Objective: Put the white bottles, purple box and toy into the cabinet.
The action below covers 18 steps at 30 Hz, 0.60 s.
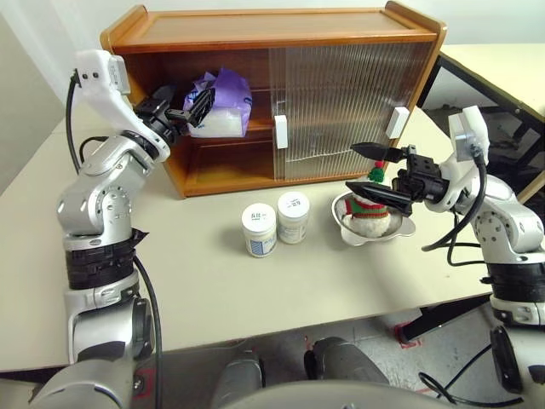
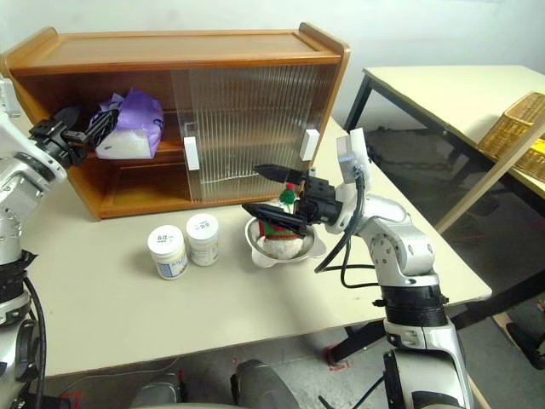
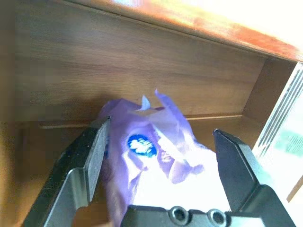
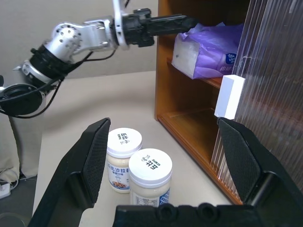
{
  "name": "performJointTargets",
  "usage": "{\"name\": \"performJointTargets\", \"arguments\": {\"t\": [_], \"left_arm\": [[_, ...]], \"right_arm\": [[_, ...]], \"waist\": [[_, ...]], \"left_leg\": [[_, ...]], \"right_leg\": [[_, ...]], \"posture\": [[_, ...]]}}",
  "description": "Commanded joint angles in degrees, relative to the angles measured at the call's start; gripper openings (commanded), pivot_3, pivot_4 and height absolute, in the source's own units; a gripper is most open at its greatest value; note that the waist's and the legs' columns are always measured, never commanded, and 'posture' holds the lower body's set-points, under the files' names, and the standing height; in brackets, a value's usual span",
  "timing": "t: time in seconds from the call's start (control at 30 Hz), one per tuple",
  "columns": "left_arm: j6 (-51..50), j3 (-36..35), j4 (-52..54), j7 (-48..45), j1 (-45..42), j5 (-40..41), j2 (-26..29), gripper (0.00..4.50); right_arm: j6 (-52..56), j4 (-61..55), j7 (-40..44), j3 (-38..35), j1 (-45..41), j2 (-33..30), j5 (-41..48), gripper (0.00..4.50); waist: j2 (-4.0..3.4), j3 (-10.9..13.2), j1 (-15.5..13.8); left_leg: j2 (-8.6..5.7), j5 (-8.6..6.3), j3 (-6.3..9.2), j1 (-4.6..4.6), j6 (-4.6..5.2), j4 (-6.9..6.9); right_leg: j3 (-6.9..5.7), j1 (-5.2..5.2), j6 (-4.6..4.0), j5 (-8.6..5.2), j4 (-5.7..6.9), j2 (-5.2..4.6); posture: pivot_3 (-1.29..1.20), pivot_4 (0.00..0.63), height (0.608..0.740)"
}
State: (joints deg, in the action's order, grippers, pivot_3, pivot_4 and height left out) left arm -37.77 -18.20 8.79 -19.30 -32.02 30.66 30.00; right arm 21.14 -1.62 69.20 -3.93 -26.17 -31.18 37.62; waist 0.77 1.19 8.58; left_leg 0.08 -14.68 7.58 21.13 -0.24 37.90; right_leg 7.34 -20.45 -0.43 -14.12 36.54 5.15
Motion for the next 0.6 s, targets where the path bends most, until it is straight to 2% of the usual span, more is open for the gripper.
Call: {"name": "performJointTargets", "arguments": {"t": [0.03, 0.1, 0.23, 0.53, 0.57, 0.6], "left_arm": [[-3.2, -1.3, 3.8, -1.3, 2.5, 2.2, 2.0, 4.47], [-3.4, -1.9, 4.8, -3.3, 3.6, 3.1, 3.8, 4.47], [-3.5, -3.4, 5.7, -5.1, 4.3, 4.7, 6.1, 3.55], [-10.4, -1.6, 8.8, -6.5, 6.6, 9.4, 6.8, 0.28], [-11.1, -1.2, 8.8, -6.7, 6.9, 9.7, 6.9, 0.02], [-11.5, -0.8, 8.8, -6.9, 7.1, 9.8, 7.0, 0.02]], "right_arm": [[-0.3, 0.2, 0.5, 0.1, -0.1, -0.3, -0.4, 4.5], [-0.2, 0.3, 0.5, 0.2, -0.2, -0.3, -0.4, 4.5], [-0.1, 0.4, 0.9, 0.5, -0.2, -0.5, -0.6, 4.5], [0.1, 0.3, 1.1, 0.4, -0.3, -0.6, -0.7, 4.5], [0.1, 0.4, 1.1, 0.5, -0.5, -0.5, -0.8, 4.5], [0.0, 0.6, 1.1, 0.5, -0.7, -0.5, -0.9, 4.5]], "waist": [[0.0, 0.0, -0.1], [0.0, 0.0, -0.1], [0.0, 0.0, -0.3], [-0.01, 0.0, -0.4], [-0.01, 0.0, -0.4], [-0.01, 0.0, -0.4]], "left_leg": [[0.0, 0.0, 0.01, 0.0, 0.0, 0.0], [0.03, 0.0, 0.03, 0.0, 0.0, 0.0], [0.11, -0.03, 0.2, -0.01, -0.05, 0.0], [0.19, -0.1, 0.79, 0.14, -0.13, -0.04], [0.19, -0.1, 0.81, 0.19, -0.13, -0.04], [0.2, -0.1, 0.83, 0.22, -0.13, -0.04]], "right_leg": [[0.0, 0.0, 0.0, 0.0, 0.0, 0.0], [0.01, -0.01, -0.01, 0.01, 0.0, -0.02], [0.0, -0.03, -0.11, 0.06, 0.0, -0.13], [-0.03, -0.19, -0.22, 0.04, 0.0, -0.15], [-0.03, -0.24, -0.22, 0.04, 0.0, -0.15], [-0.05, -0.27, -0.24, 0.05, 0.0, -0.15]], "posture": [[-0.2, 0.018, 0.74], [-0.2, 0.018, 0.74], [-0.2, 0.02, 0.74], [-0.2, 0.025, 0.74], [-0.2, 0.025, 0.74], [-0.21, 0.024, 0.74]]}}
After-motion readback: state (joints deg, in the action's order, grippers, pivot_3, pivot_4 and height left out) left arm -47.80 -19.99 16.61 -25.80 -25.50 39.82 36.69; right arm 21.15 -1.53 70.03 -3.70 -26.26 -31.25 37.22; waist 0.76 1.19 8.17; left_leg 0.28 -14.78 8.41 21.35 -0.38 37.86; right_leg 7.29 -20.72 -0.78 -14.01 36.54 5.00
